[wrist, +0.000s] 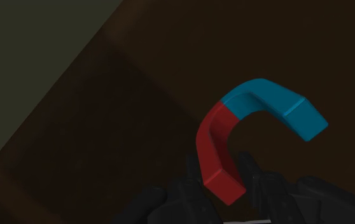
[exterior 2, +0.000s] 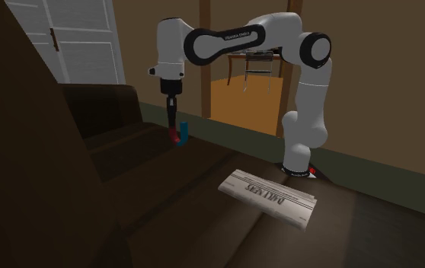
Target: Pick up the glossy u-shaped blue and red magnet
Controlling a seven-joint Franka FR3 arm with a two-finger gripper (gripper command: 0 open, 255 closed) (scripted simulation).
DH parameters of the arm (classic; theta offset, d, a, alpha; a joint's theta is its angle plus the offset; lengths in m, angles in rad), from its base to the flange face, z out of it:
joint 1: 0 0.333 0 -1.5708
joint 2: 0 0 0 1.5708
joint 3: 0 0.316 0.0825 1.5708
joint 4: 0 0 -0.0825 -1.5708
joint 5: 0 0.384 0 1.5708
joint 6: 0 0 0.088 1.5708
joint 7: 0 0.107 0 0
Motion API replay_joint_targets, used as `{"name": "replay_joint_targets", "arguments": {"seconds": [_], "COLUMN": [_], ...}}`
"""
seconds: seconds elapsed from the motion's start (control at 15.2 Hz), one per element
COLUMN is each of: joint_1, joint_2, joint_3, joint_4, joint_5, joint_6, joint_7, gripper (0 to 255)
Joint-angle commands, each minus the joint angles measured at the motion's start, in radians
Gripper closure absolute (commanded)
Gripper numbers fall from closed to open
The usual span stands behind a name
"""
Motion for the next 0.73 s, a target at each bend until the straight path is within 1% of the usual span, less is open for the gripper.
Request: {"name": "replay_joint_targets", "arguments": {"seconds": [0.0, 0.66], "joint_1": [0.000, 0.000], "joint_2": [0.000, 0.018], "joint_3": [0.000, 0.000], "joint_4": [0.020, 0.177], "joint_5": [0.000, -0.002], "joint_6": [-0.020, -0.159], "joint_7": [0.000, 0.003], "gripper": [255, 255]}}
